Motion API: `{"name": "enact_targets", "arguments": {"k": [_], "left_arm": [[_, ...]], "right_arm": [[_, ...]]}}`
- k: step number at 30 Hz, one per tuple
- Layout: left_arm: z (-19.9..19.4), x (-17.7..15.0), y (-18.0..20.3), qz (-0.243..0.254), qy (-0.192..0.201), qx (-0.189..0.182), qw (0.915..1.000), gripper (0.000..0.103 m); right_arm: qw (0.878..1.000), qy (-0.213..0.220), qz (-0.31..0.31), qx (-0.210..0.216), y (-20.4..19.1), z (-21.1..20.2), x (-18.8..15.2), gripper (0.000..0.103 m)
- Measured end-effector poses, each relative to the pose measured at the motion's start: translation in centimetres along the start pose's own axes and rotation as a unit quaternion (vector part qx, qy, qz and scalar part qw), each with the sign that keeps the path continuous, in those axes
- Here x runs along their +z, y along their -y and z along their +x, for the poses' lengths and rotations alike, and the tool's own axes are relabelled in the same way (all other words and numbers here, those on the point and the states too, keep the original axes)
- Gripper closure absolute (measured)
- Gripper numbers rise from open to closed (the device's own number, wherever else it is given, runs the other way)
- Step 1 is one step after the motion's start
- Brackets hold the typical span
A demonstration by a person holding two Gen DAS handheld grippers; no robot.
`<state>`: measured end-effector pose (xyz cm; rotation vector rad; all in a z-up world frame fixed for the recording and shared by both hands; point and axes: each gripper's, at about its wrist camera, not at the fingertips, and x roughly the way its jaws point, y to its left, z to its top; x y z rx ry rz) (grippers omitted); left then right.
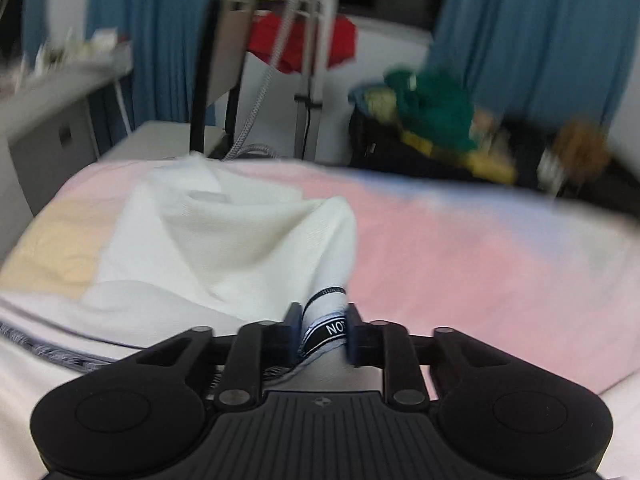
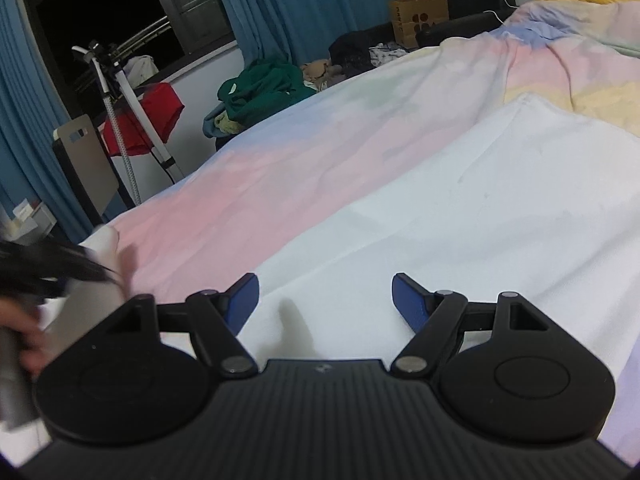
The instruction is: Fold clothes
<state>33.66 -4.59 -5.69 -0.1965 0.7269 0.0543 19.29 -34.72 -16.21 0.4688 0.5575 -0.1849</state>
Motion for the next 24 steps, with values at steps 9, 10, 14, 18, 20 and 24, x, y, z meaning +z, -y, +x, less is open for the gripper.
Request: {"name": "enact_targets", "arguments": {"k": [9, 10, 14, 18, 20, 24], "left_arm": [[-11.1, -2.8, -16.5, -0.148, 0.072, -0.004, 0.9863, 0.084], [-11.3, -3.4, -17.7, -0.157, 0.071, 0.001, 0.9851, 0.084], [-10.9, -5.1, -21.5, -0.218, 0.058, -0.010, 0.9743, 0.083], [-9.9, -5.4, -22.2, -0.216, 0.063, -0.009, 0.9742, 0.081], [-9.8, -5.4, -22.0, -0.198, 0.066, -0.005, 0.9780, 0.081], [-9.6, -5.5, -21.6, -0.166, 0.070, 0.000, 0.9836, 0.080]], "right_arm": [[0.997, -0.024, 0.008, 0.074, -1.0, -0.7, -0.6, 0.027], [0.995, -0.032, 0.008, 0.093, -1.3, -0.9, -0.7, 0.027], [0.976, -0.086, 0.029, 0.196, -3.2, -1.1, -1.2, 0.026], [0.956, -0.135, 0.036, 0.258, -7.4, 0.5, -1.3, 0.027], [0.948, -0.160, 0.046, 0.270, -10.0, 2.5, -1.5, 0.027], [0.926, -0.212, 0.105, 0.293, -14.3, 7.9, -2.8, 0.027]]}}
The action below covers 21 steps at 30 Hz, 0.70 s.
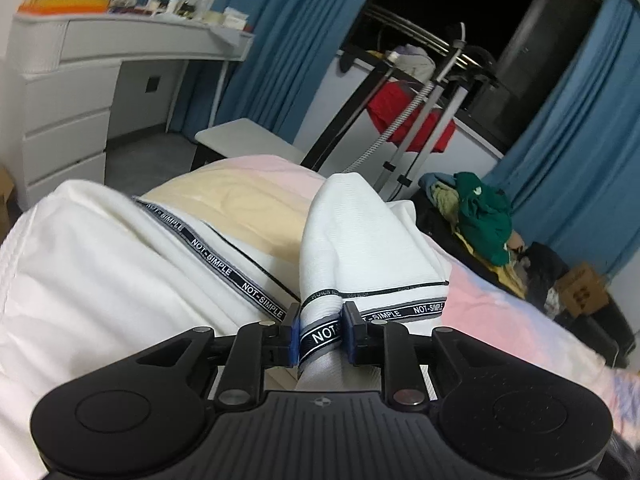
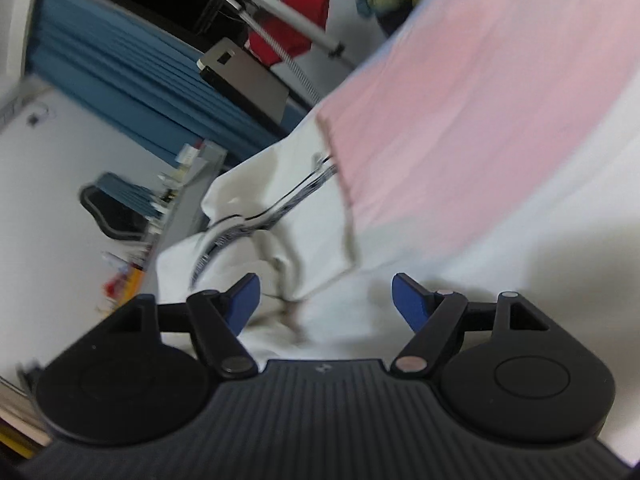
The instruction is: Fold clothes
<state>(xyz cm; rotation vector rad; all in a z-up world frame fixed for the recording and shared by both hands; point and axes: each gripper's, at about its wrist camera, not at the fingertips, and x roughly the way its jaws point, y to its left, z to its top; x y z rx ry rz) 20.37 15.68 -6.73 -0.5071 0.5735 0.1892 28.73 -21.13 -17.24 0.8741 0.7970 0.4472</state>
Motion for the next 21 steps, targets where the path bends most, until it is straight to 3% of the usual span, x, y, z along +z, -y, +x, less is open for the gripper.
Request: {"name": "enact_targets", "arguments": {"k": [5, 8, 9, 10, 11, 12, 17, 21], "left_arm": [[-0.2, -0.5, 0.3, 0.001, -0.006, -0.004, 1.0000, 0.080], [0.0, -0.7, 0.2, 0.002, -0.009, -0.007, 0.9999, 0.080], [-0.2, -0.7, 0.2, 0.005, -0.007, -0.006, 0.9999, 0.079], [-0.2, -0.8, 0.4, 0.012, -0.003, -0.002, 0.9999, 0.078], [-0.2, -0.9, 0.5, 0.017, 0.001, 0.001, 0.9999, 0.078], [-0.3, -1.0, 0.6, 0.019, 0.002, -0.002, 0.9998, 0.078], [-0.9, -1.2, 1.1, 0.033, 0.017, -0.028, 0.9989, 0.074], [-1.3, -1.9, 2.6, 0.062, 0.010, -0.074, 0.9953, 0.048]], "right_arm": [[0.998, -0.056, 0.026, -0.033, 0.0, 7.6, 0.2, 0.033], [0.998, -0.021, 0.037, -0.037, -0.2, 9.3, 0.4, 0.037], [0.998, -0.008, 0.050, -0.041, 0.0, 9.5, 0.6, 0.054], [0.997, 0.003, 0.063, -0.046, 0.2, 9.5, 0.7, 0.063], [0.996, 0.011, 0.073, -0.051, 0.5, 9.5, 0.9, 0.085], [0.995, 0.020, 0.084, -0.056, 0.7, 9.5, 1.1, 0.088], [0.993, 0.092, 0.068, -0.035, 1.4, 5.2, 3.2, 0.091], [0.988, 0.143, 0.041, -0.051, 2.1, 0.0, 7.1, 0.091]]}}
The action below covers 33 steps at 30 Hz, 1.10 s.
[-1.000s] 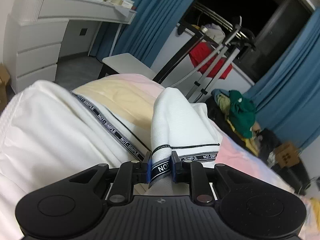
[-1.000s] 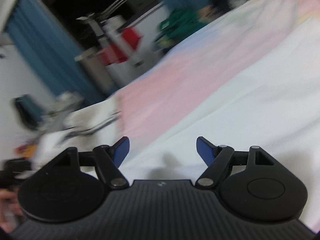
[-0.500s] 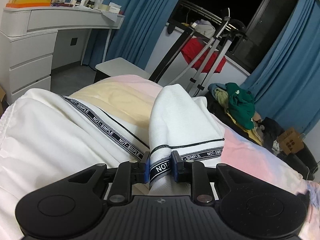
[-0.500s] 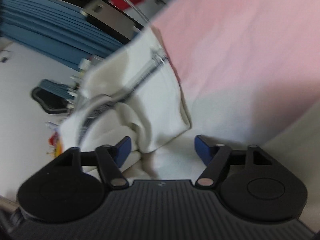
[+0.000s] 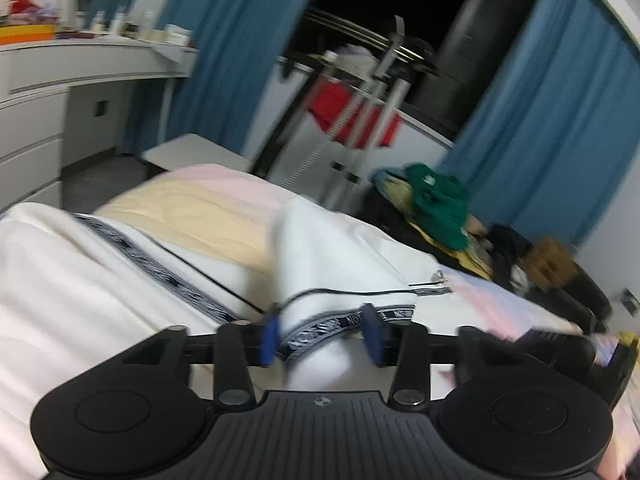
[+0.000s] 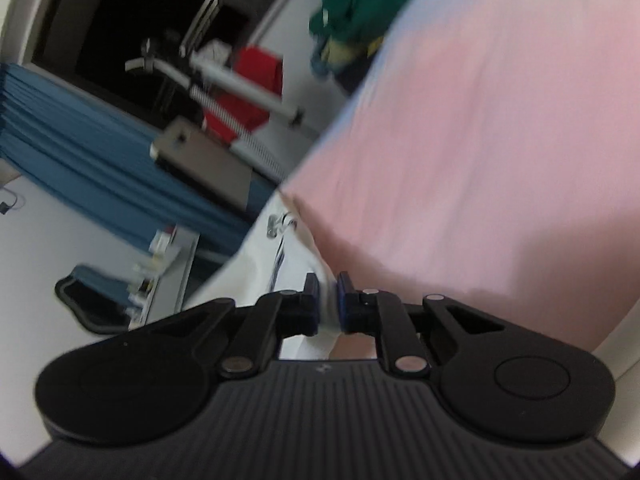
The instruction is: Fold clothes
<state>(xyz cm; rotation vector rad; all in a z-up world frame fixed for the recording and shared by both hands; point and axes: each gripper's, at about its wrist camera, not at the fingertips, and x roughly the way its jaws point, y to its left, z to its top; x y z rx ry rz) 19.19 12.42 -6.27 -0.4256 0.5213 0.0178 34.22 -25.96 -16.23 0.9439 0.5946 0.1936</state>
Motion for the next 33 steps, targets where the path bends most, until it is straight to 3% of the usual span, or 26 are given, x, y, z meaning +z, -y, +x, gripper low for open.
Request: {"name": "enact_targets", "arguments": {"k": [2, 4, 7, 10, 12, 15, 18, 20, 22, 23, 24, 26, 28, 29, 31, 32, 33], "left_arm": [[0.0, -0.5, 1.0, 0.013, -0.008, -0.019, 0.9997, 0.030], [0.1, -1.0, 2.0, 0.019, -0.015, -0.041, 0.9989, 0.020], [0.0, -2.0, 3.4, 0.038, -0.015, -0.063, 0.9971, 0.018], [0.3, -3.2, 5.0, 0.073, -0.019, -0.066, 0.9950, 0.015], [0.7, -3.8, 5.7, 0.089, -0.023, -0.052, 0.9944, 0.014], [1.5, -4.5, 6.4, 0.100, -0.029, -0.036, 0.9939, 0.014], [2.1, -4.8, 6.3, 0.093, -0.035, -0.025, 0.9947, 0.014], [2.4, -4.6, 5.6, 0.078, -0.042, -0.017, 0.9959, 0.014], [2.4, -4.4, 5.2, 0.064, -0.044, -0.015, 0.9969, 0.014], [2.3, -4.4, 5.1, 0.060, -0.044, -0.014, 0.9971, 0.014], [2.1, -4.4, 5.0, 0.059, -0.043, -0.013, 0.9973, 0.014], [1.9, -4.4, 4.9, 0.056, -0.040, -0.011, 0.9976, 0.014], [1.8, -4.4, 5.0, 0.056, -0.038, -0.011, 0.9976, 0.014], [1.8, -4.3, 5.0, 0.058, -0.036, -0.011, 0.9976, 0.014], [1.9, -4.4, 5.2, 0.060, -0.030, -0.013, 0.9976, 0.014], [1.9, -4.4, 5.3, 0.062, -0.027, -0.015, 0.9976, 0.014], [1.8, -4.5, 5.2, 0.062, -0.025, -0.016, 0.9976, 0.014]], "right_arm": [[0.999, 0.033, -0.006, -0.013, 1.1, -2.1, 3.1, 0.091], [0.997, 0.069, -0.007, -0.031, 2.8, -4.3, 6.3, 0.091], [0.990, 0.129, 0.001, -0.052, 5.9, -7.3, 10.9, 0.100], [0.975, 0.206, 0.005, -0.088, 10.4, -10.9, 14.7, 0.100], [0.969, 0.220, 0.055, -0.098, 14.1, -12.3, 15.6, 0.100], [0.971, 0.167, 0.149, -0.080, 18.9, -12.2, 15.4, 0.100], [0.985, 0.071, 0.140, -0.069, 18.7, -10.0, 13.7, 0.096], [0.988, 0.018, 0.145, -0.048, 17.3, -8.5, 12.4, 0.093], [0.989, -0.032, 0.142, -0.033, 15.6, -6.9, 10.9, 0.067], [0.989, -0.055, 0.132, -0.031, 14.5, -6.2, 10.1, 0.040], [0.989, -0.078, 0.122, -0.030, 13.4, -5.4, 9.2, 0.029], [0.991, -0.085, 0.096, -0.027, 11.9, -5.1, 7.6, 0.028], [0.993, -0.087, 0.068, -0.052, 11.1, -4.1, 6.6, 0.028], [0.993, -0.078, 0.061, -0.058, 11.1, -3.5, 6.7, 0.028], [0.995, -0.056, 0.050, -0.063, 11.1, -2.3, 7.1, 0.042], [0.996, -0.044, 0.045, -0.065, 11.1, -1.7, 7.4, 0.079], [0.996, -0.032, 0.055, -0.068, 11.4, -1.3, 7.7, 0.096]]}}
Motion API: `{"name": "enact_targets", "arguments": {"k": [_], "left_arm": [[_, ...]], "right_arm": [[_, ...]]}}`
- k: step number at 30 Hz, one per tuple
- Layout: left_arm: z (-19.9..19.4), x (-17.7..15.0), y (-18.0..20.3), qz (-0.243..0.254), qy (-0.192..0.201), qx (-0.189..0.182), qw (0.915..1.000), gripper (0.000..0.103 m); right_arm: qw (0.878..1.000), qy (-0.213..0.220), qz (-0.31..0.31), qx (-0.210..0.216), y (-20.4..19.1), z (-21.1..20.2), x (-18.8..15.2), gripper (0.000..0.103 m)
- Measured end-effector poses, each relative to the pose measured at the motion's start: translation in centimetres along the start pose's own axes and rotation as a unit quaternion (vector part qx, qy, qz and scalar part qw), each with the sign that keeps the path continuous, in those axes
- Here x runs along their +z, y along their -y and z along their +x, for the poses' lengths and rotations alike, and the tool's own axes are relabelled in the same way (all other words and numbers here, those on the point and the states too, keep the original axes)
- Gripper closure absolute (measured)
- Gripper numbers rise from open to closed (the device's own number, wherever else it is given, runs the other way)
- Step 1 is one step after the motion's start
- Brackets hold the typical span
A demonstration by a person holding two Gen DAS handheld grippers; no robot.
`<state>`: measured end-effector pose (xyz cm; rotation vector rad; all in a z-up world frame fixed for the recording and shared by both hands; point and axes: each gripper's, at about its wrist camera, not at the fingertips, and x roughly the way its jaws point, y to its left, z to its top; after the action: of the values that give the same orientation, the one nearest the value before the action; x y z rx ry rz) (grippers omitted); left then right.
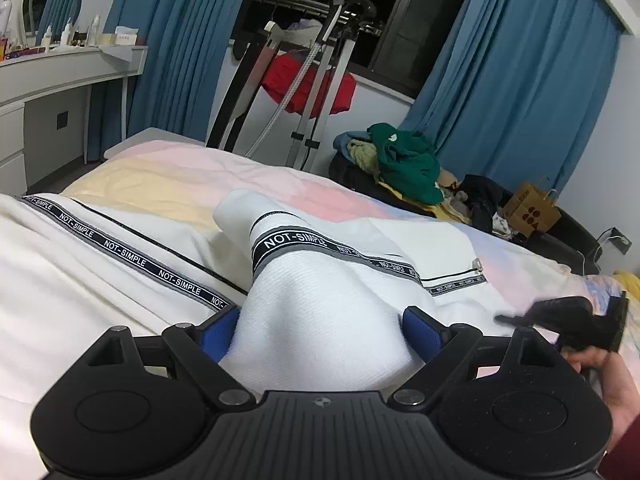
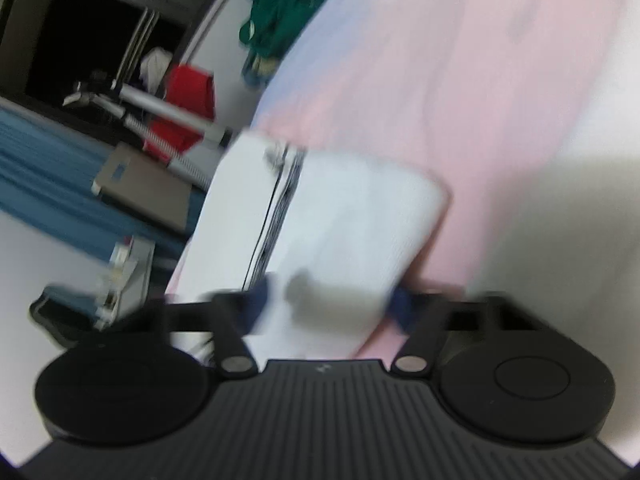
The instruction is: Fold clothes
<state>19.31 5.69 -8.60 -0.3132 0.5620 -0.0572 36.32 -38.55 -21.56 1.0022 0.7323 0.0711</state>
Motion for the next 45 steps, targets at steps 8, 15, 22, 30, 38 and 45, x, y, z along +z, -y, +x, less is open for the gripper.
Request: {"name": "enact_targets", "arguments": {"k": [8, 15, 22, 30, 38, 45], "left_arm": [[-0.3, 0.0, 0.4, 0.014, 0.016, -0.031, 0.9993, 0.014], [2.4, -1.8, 1.2, 0.050, -0.039, 0.004, 0.9980, 0.014], [4.0, -2.3, 0.5, 0.052, -0.075, 0.045, 0.9947, 0.014], [3.1, -2.0, 0.2, 0.051, -0.071, 0.057, 0.9945, 0.014], [-1.8, -1.4, 2.2, 0.070, -0.044, 0.038, 0.9958, 0.013], [-8.2, -2.4, 3.6, 0.083, -0.016, 0.022, 0.9962, 0.007]], "right_arm": [[0.983, 0.184, -0.006, 0.019, 3.7, -6.2, 6.8, 0.097], [0.950, 0.293, -0.010, -0.109, 12.7, -10.6, 10.9, 0.097], [0.946, 0.278, -0.037, -0.164, 13.2, -11.0, 10.4, 0.096], [0.950, 0.210, -0.101, -0.210, 8.1, -9.8, 10.2, 0.077], [0.943, 0.177, -0.228, -0.169, 1.5, -16.0, 3.7, 0.027], [0.939, 0.142, -0.299, -0.087, -3.8, -22.2, -5.1, 0.027]]}}
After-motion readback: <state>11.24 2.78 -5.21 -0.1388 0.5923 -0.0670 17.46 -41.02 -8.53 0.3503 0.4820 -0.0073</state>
